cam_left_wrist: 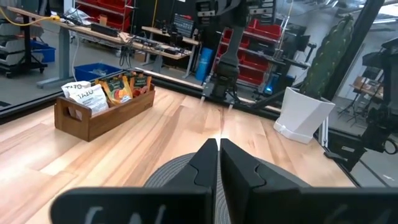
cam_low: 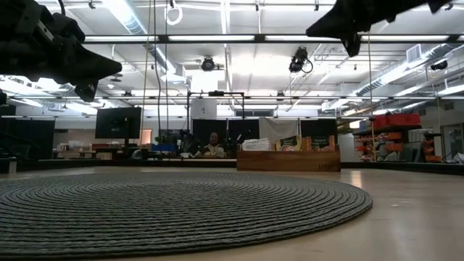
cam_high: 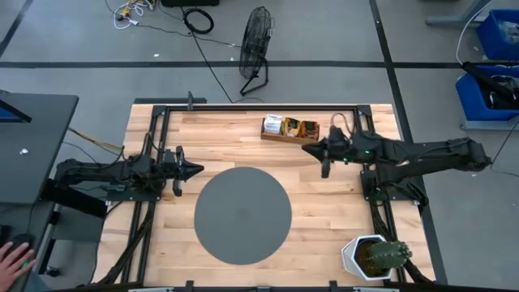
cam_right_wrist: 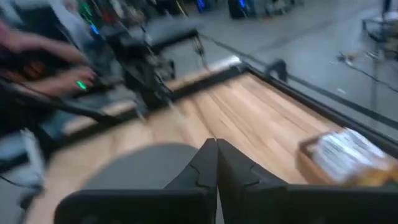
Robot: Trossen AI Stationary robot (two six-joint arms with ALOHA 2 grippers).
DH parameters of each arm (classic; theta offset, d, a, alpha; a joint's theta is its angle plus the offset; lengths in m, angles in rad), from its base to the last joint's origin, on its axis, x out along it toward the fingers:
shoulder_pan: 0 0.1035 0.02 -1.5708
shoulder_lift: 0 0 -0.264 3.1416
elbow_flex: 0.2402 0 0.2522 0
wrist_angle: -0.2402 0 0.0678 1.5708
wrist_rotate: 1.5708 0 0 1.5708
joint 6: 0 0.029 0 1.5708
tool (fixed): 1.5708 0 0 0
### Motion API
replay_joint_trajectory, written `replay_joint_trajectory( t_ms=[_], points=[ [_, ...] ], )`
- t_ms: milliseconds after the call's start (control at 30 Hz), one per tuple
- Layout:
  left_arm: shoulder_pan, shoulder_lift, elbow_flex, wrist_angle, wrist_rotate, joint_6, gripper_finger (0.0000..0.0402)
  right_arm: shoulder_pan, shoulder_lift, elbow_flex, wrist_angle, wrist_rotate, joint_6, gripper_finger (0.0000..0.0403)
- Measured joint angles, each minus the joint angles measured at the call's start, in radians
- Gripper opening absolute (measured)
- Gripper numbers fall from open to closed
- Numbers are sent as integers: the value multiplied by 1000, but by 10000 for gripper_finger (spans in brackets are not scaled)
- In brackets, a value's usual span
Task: Pick & Place Tea
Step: Return to Home Position
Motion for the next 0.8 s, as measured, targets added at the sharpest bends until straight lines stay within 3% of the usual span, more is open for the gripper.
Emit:
replay_joint_trajectory(
  t_ms=[233, 800],
  points=[
    [0, 0, 0, 1, 0, 0, 23, 1, -150, -209, 337, -96, -6, 5],
    [0, 0, 0, 3, 0, -1, 23, 1, -505, -465, 538, -159, -85, 4]
  ],
)
